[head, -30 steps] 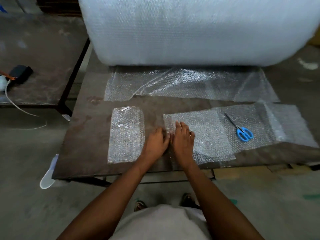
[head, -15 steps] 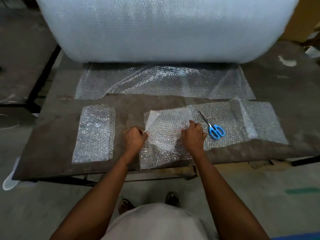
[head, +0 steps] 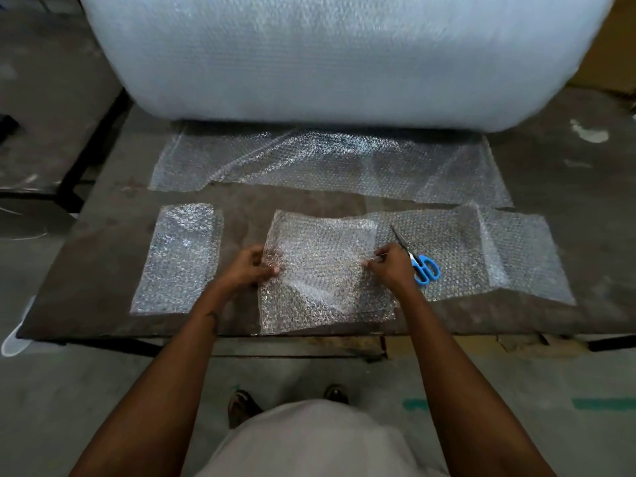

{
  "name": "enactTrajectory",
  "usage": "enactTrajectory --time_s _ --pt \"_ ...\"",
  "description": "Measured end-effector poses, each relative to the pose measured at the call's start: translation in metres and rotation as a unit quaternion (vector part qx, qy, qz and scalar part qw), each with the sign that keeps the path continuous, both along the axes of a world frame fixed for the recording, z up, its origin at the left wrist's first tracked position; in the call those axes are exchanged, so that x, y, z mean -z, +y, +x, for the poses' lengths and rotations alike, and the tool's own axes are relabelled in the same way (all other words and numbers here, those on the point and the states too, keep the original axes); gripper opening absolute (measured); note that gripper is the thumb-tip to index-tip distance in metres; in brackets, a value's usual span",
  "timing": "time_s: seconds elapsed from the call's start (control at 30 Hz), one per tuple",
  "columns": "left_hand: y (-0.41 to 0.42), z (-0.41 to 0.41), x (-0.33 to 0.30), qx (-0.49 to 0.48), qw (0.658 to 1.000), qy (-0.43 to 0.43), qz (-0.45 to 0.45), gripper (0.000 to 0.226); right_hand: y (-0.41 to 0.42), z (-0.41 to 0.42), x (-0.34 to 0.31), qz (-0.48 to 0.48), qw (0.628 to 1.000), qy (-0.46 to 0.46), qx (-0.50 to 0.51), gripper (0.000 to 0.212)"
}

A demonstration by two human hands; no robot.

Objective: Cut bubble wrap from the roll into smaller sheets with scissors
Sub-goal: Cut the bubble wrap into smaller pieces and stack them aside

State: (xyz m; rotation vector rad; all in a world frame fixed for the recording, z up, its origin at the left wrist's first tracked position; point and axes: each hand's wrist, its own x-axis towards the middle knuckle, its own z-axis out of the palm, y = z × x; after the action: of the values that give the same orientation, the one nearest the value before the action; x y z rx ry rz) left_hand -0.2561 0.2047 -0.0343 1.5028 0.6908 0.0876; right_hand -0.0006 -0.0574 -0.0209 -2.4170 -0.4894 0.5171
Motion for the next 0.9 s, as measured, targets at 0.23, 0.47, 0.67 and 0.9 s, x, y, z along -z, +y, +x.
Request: enactTrajectory --time_s 0.23,0.47,0.67,0.9 --pt "0.004 -0.003 -0.004 -0.033 0.999 0.000 -0.019 0.029 -0.008 0.014 -0.002 0.091 0.991 0.088 -0.039 0.043" --pt "0.014 -0.011 0.006 -0.068 0.997 0.003 0.037 0.031 -0.021 0.008 -0.005 0.210 0.966 0.144 -0.042 0.024" --pt "0.017 -0.014 0.007 -0.031 0.994 0.000 0.105 0.033 -0.033 0.007 0.017 0.207 0.966 0.105 -0.112 0.036" --pt "0.020 -0.022 -0.015 0.064 0.988 0.014 0.136 0.047 -0.042 0.003 0.010 0.213 0.965 0.123 -0.094 0.024"
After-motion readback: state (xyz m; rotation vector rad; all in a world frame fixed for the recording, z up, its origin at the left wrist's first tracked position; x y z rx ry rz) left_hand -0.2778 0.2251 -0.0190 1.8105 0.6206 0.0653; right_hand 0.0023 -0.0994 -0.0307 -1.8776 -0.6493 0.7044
